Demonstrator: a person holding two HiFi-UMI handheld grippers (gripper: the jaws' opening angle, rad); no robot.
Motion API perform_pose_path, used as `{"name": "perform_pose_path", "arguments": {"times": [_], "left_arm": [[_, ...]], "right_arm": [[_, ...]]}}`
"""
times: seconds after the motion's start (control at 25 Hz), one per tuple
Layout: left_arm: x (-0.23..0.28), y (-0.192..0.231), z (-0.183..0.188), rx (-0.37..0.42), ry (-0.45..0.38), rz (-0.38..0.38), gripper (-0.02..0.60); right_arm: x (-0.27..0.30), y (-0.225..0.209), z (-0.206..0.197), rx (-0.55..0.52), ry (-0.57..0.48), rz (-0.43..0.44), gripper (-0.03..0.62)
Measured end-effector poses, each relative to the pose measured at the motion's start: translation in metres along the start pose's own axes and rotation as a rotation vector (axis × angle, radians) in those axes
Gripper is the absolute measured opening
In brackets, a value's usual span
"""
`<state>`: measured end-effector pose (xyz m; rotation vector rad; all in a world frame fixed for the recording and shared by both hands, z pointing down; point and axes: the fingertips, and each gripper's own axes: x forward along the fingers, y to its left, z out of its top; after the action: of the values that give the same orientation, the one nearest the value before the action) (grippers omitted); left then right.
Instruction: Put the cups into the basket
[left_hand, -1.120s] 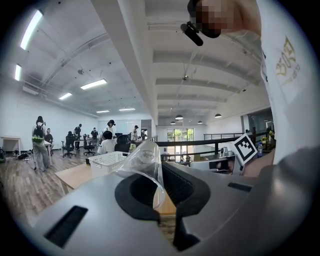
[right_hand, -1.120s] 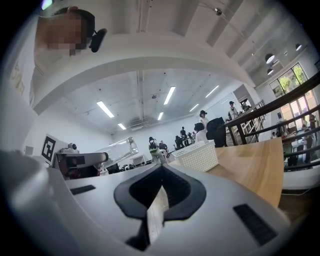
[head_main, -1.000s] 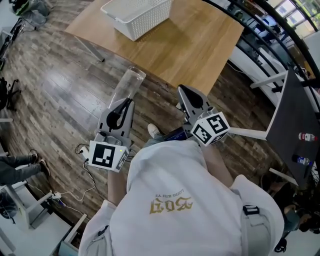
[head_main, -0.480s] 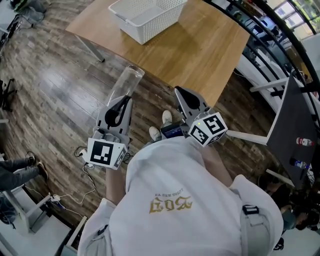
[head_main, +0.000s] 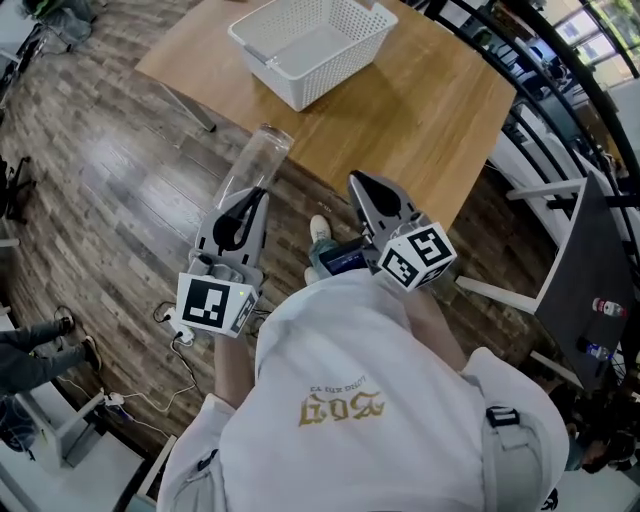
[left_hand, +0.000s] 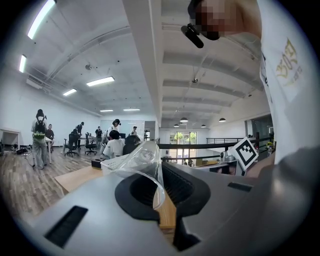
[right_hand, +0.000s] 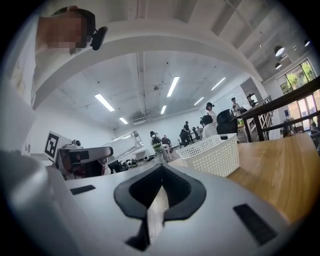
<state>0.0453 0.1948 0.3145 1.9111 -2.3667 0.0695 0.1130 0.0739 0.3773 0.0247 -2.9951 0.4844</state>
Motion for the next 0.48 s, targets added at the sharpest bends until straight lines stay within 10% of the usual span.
{"name": "perform_pose_path", "arguments": {"times": [0.48], "left_arm": [[0.07,0.066,0.023,0.025,0.001,0.028,0.025]], "right_arm": [[0.085,-0.047,0.048,-0.027,-0.035,0.038,0.01]]}}
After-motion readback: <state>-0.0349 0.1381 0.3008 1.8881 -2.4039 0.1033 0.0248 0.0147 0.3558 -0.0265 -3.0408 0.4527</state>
